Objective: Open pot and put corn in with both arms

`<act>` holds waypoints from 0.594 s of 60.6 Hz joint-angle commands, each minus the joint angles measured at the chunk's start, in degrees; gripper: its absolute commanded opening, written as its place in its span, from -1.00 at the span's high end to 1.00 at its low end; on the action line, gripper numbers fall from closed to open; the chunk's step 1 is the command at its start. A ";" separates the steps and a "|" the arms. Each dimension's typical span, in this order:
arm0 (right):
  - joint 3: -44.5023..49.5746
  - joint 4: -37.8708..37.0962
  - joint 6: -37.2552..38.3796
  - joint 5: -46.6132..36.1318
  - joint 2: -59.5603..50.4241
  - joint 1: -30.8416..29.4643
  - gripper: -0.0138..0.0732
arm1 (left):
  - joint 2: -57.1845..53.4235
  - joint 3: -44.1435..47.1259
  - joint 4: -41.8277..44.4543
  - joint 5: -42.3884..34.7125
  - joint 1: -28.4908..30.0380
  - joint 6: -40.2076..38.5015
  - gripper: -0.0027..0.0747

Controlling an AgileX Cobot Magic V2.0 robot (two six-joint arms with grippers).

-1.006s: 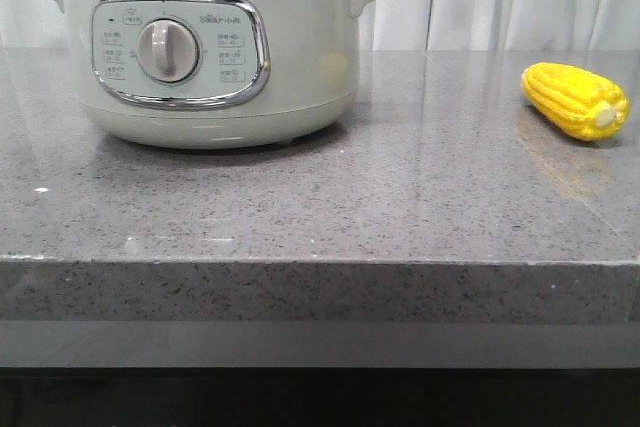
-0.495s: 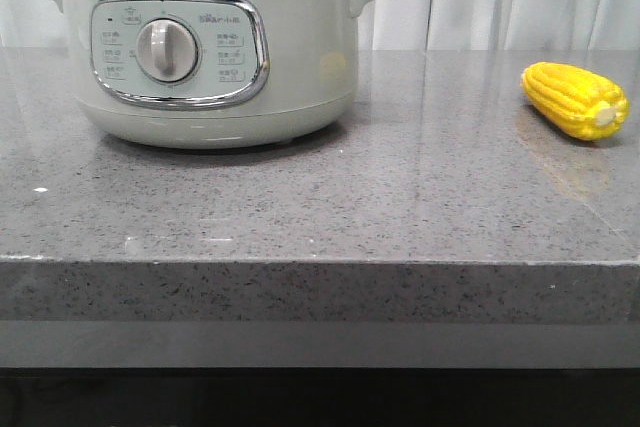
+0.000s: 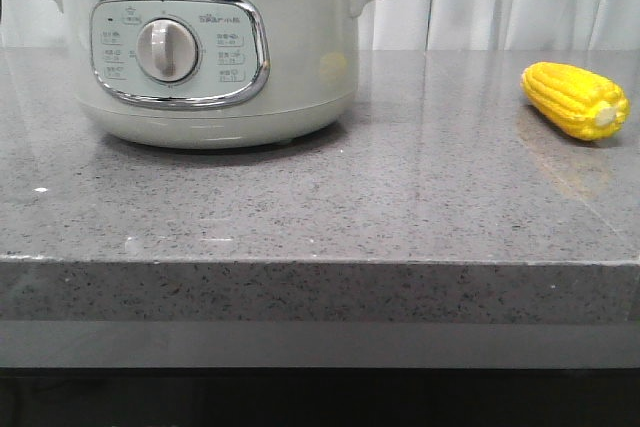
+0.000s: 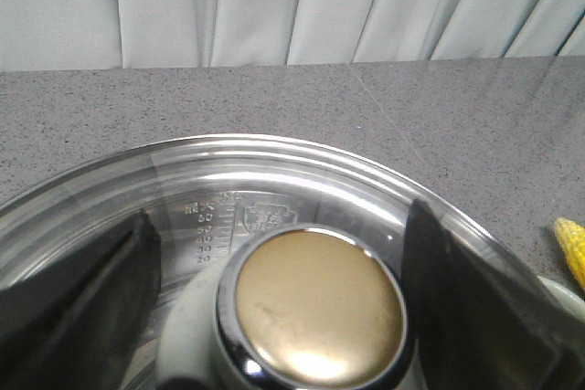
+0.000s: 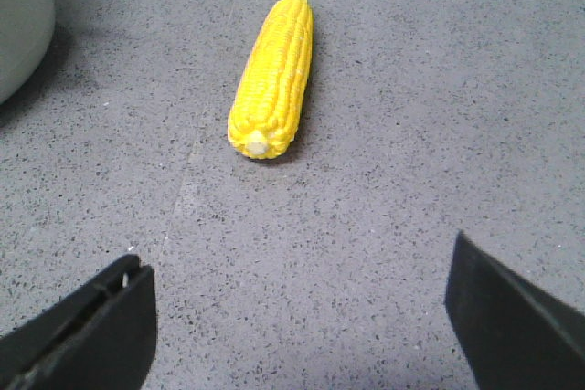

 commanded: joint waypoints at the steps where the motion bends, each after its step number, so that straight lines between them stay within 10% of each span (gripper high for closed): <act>1: -1.53 -0.69 -0.25 -3.60 0.36 -0.39 -0.82 | -2.34 -2.13 -0.56 -4.21 -0.52 -0.14 -0.37; 19: -1.53 -0.69 -0.25 -3.60 0.36 -0.39 -0.82 | -2.34 -2.13 -0.56 -3.26 -0.52 -0.14 0.37; 36: -1.53 -0.69 -0.25 -3.60 0.36 -0.39 -0.82 | -3.54 -4.01 -0.56 -3.15 -0.52 -0.14 0.44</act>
